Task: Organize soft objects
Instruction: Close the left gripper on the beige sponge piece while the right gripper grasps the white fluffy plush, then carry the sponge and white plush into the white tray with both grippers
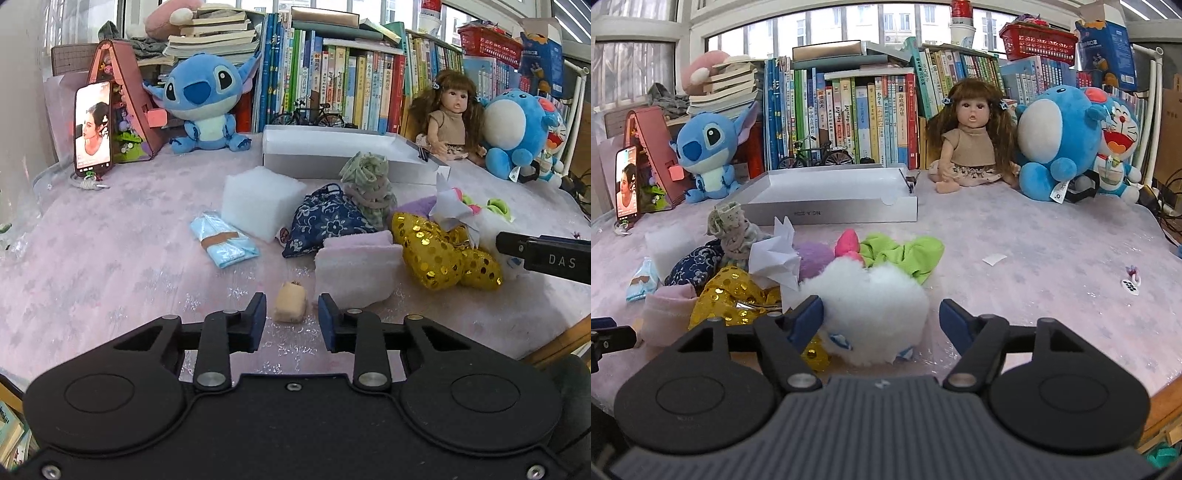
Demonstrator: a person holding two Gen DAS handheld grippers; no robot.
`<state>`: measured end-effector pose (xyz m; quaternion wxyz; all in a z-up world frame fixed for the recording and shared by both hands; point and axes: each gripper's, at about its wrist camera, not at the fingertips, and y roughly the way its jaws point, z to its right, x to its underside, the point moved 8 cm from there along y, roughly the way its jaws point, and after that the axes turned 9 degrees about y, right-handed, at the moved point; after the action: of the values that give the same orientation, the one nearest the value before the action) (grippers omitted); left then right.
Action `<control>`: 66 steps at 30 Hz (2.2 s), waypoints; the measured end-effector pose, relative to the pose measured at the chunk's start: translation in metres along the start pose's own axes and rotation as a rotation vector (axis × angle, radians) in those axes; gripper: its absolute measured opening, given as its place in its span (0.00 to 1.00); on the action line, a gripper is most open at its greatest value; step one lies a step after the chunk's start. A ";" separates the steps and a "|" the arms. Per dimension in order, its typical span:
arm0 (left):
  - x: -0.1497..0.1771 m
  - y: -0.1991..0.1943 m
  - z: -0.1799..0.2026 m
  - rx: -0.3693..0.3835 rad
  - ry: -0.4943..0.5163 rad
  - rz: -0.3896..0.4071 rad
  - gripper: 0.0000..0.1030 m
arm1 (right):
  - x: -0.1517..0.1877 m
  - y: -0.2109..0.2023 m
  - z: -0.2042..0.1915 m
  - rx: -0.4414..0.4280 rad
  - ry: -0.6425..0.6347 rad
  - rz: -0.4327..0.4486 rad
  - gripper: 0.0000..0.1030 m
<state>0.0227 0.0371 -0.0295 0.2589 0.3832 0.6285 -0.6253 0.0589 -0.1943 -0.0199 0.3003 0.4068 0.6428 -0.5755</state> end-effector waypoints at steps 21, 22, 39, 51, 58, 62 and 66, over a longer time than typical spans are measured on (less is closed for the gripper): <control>0.004 0.018 -0.003 -0.019 -0.019 -0.024 0.26 | 0.002 0.018 -0.004 0.018 -0.004 -0.026 0.85; 0.004 0.019 -0.004 -0.017 -0.024 -0.025 0.26 | 0.001 0.019 -0.004 0.018 -0.001 -0.027 0.86; 0.001 0.024 0.000 -0.007 -0.030 -0.020 0.18 | 0.002 0.035 0.000 -0.022 0.057 -0.056 0.90; -0.003 0.023 -0.001 -0.004 -0.041 -0.002 0.18 | 0.001 0.029 -0.004 -0.035 0.048 -0.040 0.76; -0.019 0.011 -0.002 0.033 -0.078 0.044 0.18 | -0.010 0.015 -0.004 -0.045 0.066 -0.003 0.74; -0.038 0.002 -0.004 0.045 -0.075 0.092 0.18 | -0.022 0.005 -0.006 -0.062 0.071 0.025 0.74; -0.056 0.000 -0.004 0.058 -0.068 0.124 0.18 | -0.035 -0.004 -0.010 -0.089 0.069 0.054 0.74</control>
<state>0.0556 0.0323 0.0157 0.3070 0.4073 0.5762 -0.6386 0.0731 -0.1910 0.0140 0.3112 0.4300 0.6664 -0.5236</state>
